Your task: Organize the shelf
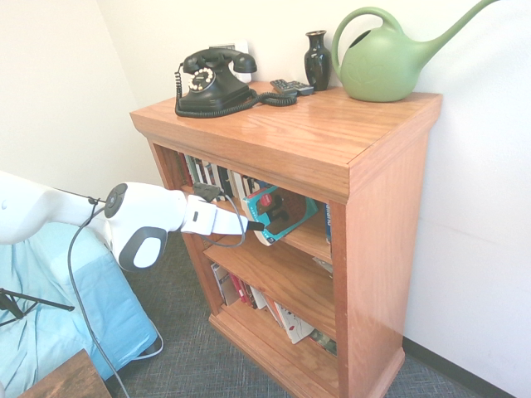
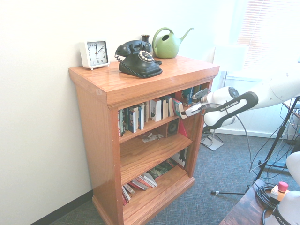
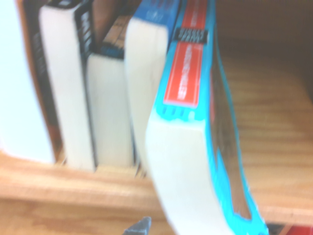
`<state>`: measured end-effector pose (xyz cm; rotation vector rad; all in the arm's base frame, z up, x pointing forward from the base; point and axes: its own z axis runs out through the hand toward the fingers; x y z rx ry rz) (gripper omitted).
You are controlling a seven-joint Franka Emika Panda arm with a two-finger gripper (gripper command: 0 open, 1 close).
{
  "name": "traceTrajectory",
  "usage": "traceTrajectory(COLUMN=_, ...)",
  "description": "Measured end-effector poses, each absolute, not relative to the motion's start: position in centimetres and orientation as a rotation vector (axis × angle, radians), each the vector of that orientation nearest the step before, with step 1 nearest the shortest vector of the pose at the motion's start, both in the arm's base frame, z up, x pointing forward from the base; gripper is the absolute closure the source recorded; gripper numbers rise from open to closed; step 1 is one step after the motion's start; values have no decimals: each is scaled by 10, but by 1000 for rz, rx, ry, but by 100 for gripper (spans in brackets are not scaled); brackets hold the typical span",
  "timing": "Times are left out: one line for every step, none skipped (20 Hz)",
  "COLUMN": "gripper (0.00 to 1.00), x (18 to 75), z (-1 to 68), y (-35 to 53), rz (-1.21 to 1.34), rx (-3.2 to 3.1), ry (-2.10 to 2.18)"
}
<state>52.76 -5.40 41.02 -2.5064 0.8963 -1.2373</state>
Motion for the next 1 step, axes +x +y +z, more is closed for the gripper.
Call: traceTrajectory(gripper=0, x=524, z=407, y=-56, rz=-1232, rx=-2508, ry=898)
